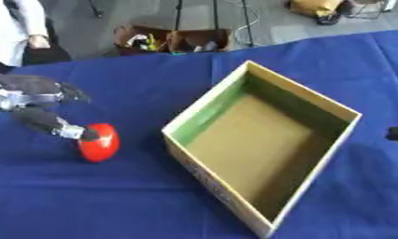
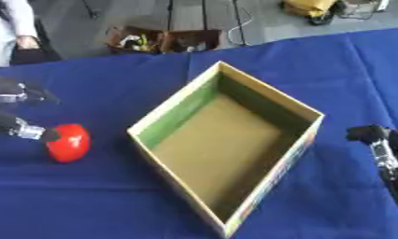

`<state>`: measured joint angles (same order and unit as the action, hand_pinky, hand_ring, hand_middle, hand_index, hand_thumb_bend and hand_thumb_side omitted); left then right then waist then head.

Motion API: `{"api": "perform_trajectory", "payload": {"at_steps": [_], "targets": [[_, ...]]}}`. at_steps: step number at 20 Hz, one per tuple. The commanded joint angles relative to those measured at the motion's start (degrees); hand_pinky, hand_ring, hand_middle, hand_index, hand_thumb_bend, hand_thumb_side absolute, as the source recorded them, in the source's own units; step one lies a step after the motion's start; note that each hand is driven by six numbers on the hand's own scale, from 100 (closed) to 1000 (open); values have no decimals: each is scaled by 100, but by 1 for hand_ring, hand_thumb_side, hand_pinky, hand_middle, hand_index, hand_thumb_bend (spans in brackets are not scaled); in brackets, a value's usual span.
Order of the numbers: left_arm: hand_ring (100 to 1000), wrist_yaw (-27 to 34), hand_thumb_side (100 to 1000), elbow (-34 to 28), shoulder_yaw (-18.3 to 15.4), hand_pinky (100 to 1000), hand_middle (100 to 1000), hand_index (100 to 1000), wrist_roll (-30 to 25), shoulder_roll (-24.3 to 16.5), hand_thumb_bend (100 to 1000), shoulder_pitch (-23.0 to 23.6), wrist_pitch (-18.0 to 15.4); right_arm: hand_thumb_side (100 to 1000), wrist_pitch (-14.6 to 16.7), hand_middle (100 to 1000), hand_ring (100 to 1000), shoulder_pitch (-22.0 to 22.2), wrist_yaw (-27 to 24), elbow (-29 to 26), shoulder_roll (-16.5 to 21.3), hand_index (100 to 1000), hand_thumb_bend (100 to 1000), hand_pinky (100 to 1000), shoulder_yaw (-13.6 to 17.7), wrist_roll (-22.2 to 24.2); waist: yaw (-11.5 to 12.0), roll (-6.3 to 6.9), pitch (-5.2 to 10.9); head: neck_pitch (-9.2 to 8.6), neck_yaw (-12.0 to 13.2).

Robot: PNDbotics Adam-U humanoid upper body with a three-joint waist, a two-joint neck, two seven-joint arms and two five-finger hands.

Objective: Pick up objects on the table and place them in the box.

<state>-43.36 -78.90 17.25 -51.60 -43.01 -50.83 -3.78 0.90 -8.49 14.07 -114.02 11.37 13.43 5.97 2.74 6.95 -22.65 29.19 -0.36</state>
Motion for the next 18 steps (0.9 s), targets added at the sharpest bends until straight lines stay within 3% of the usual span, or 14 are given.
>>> {"api": "perform_trajectory", "payload": {"at_steps": [1,11,18], "targets": [[795,63,1000,137,5,572,968,1000,-31,-60,661,-75,-29,916,-2,595,817,-21,-9,-57,44,692,100,866,26,-2,-8,-17,116,37,-4],[723,93,1000,455,92,380,965,1000,-37,100,662,-146,-29,920,30,594,818,-49,16,-57,27,691,100,868,2,32,-71,-22,39,12,32],[721,57,1000,569,95,355,962,1000,-37,130,658,-139,-53,918,49,593,817,-57,15,-57,22,690,100,869,3,15,-87,-30,14,-5,60]]}}
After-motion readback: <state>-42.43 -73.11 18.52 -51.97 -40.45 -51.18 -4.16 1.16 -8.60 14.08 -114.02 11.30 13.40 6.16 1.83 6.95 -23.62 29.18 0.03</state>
